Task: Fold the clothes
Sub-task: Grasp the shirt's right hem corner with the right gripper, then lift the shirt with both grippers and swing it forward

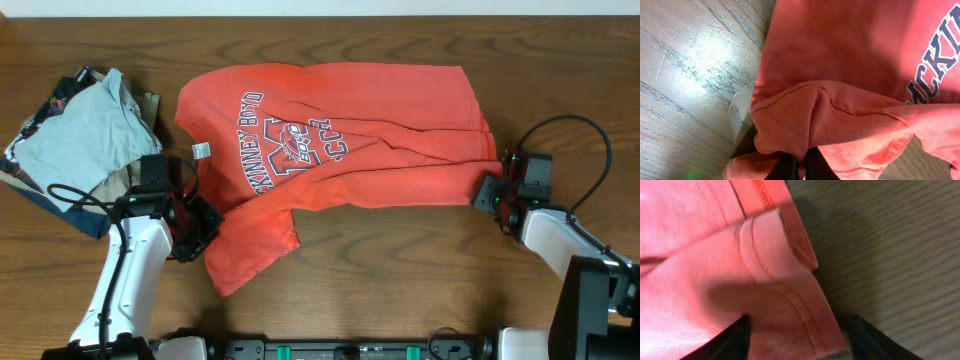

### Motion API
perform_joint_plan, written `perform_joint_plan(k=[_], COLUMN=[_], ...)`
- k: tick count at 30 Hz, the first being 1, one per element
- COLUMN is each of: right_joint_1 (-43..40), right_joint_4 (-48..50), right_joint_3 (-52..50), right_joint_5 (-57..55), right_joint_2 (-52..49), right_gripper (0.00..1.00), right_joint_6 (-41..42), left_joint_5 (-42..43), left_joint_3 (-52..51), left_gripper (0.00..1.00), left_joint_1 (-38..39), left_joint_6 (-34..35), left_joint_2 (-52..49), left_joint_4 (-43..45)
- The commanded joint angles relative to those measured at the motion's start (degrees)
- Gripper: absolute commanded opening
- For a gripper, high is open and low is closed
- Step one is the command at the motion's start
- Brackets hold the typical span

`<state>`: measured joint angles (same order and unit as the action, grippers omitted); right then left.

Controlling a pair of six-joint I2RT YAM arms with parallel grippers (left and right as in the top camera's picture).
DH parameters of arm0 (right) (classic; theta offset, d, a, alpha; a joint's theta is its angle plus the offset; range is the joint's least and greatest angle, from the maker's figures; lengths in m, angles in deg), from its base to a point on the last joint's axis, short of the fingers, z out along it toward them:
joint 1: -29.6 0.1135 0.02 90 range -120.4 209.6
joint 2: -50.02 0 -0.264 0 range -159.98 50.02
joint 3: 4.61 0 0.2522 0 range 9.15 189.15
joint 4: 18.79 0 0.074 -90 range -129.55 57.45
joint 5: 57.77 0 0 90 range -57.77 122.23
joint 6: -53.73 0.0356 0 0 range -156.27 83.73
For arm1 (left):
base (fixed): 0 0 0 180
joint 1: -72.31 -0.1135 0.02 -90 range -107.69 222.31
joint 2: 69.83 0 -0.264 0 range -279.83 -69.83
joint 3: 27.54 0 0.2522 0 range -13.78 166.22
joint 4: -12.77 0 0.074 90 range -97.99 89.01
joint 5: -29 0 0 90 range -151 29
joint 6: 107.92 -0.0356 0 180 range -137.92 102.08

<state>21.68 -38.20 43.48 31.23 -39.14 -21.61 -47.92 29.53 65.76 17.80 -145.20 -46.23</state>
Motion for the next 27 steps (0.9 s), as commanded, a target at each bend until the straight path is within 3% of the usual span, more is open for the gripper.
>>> perform_joint_plan(k=[1,3,4,5,10,14,19,27], right_joint_1=[0.07,0.07,0.07,0.07,0.00,-0.66,-1.25,-1.70], right_joint_4=[-0.48,-0.76,-0.85,-1.03,-5.25,-14.34,-31.67,-52.41], right_joint_3=[-0.79,-0.79,-0.79,-0.76,0.42,5.42,17.53,37.57], right_joint_5=[1.49,1.49,1.51,1.51,4.57,6.08,7.72,8.94], right_joint_2=[-3.23,-3.26,-3.13,-2.99,0.42,6.03,13.29,18.67], right_gripper=[0.47,0.22,0.05,0.01,0.01,0.01,0.01,0.01], right_joint_6=[0.96,0.96,0.96,0.96,0.94,-0.22,-3.04,-5.81], left_joint_5=[-1.16,-1.16,-1.16,-1.16,-0.55,0.59,0.59,1.07], left_joint_3=[0.85,0.83,0.83,0.83,0.85,1.38,6.12,19.76], left_gripper=[0.06,0.06,0.06,0.06,0.06,0.06,0.06,0.06], left_joint_1=[-0.24,-0.24,-0.24,-0.24,-0.24,-0.24,-0.24,-0.22], left_joint_6=[-0.79,-0.79,-0.79,-0.79,-1.86,-6.40,-11.98,-12.13], left_joint_2=[0.15,0.15,0.15,0.15,0.15,0.44,2.62,8.66], left_joint_4=[-0.37,-0.37,-0.35,-0.35,-0.24,0.50,0.42,-4.63])
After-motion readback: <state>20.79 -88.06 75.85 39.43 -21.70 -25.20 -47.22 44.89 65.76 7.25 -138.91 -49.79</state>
